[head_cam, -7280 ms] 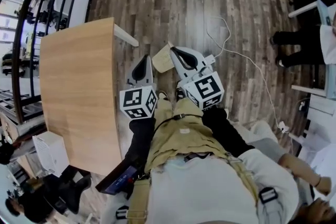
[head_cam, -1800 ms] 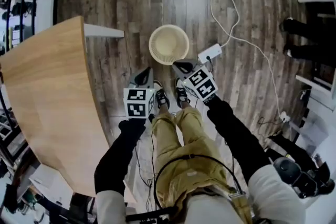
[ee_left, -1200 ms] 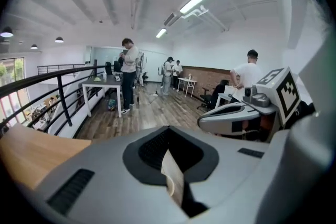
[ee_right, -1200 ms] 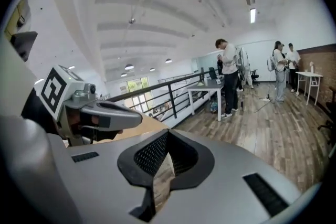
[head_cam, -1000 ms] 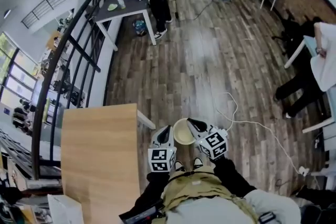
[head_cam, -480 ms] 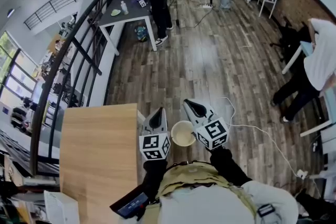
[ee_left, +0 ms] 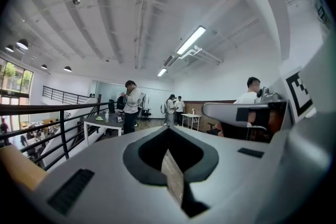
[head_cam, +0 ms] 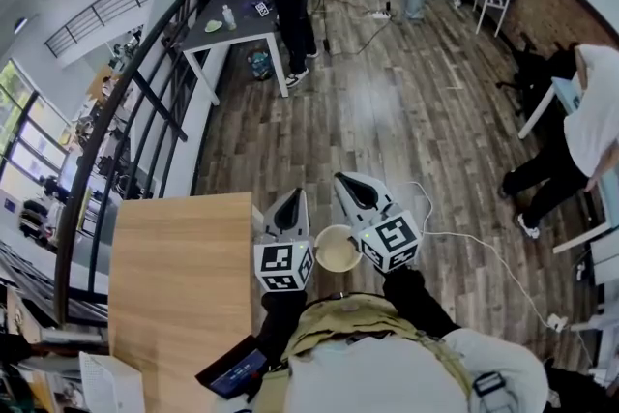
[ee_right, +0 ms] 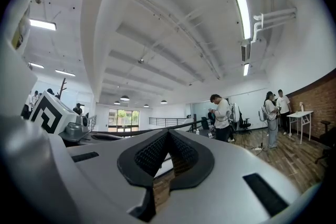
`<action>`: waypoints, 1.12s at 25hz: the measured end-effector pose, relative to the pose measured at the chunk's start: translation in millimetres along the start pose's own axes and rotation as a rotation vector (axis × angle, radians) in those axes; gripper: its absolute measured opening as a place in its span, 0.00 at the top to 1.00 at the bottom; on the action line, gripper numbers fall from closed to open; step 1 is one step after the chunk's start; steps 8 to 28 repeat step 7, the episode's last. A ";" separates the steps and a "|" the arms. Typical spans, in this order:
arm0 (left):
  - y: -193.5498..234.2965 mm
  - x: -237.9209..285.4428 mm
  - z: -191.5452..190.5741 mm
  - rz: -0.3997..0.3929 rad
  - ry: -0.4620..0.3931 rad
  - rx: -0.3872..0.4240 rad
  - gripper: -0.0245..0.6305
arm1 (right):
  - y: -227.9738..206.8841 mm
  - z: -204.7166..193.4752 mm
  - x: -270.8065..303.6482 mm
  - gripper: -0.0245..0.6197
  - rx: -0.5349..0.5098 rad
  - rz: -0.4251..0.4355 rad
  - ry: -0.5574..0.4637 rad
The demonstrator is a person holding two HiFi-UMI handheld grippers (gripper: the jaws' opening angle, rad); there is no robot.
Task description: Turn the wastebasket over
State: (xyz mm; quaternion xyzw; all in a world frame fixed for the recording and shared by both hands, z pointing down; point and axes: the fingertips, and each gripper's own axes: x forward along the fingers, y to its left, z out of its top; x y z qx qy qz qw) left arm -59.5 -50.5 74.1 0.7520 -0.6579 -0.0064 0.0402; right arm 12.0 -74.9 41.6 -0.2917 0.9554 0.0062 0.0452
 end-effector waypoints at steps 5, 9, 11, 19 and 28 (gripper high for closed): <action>2.5 3.0 -1.8 -0.001 0.003 -0.004 0.96 | -0.6 2.1 3.0 0.93 -0.004 0.000 -0.009; 2.4 5.7 -2.5 -0.003 0.005 -0.004 0.96 | -2.1 2.8 3.9 0.93 -0.006 -0.001 -0.012; 2.4 5.7 -2.5 -0.003 0.005 -0.004 0.96 | -2.1 2.8 3.9 0.93 -0.006 -0.001 -0.012; 2.4 5.7 -2.5 -0.003 0.005 -0.004 0.96 | -2.1 2.8 3.9 0.93 -0.006 -0.001 -0.012; 2.4 5.7 -2.5 -0.003 0.005 -0.004 0.96 | -2.1 2.8 3.9 0.93 -0.006 -0.001 -0.012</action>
